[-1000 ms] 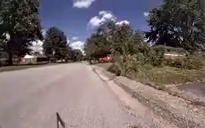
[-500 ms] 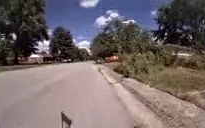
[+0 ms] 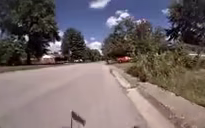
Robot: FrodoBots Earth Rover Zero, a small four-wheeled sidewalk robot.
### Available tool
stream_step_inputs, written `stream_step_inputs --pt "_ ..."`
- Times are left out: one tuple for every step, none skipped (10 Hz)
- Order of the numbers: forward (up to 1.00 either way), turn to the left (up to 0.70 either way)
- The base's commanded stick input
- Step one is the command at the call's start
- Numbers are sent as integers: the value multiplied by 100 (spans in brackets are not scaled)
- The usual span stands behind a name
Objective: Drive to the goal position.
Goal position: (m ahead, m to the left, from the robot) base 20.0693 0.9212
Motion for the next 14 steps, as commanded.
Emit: stream_step_inputs --pt "85 0" --pt "85 0" --pt "85 0" --pt "85 0" --pt "85 0" --pt "85 0" --pt "85 0" --pt "85 0" --pt "85 0" --pt "85 0" --pt "85 0" --pt "85 0" --pt "85 0" --pt "85 0"
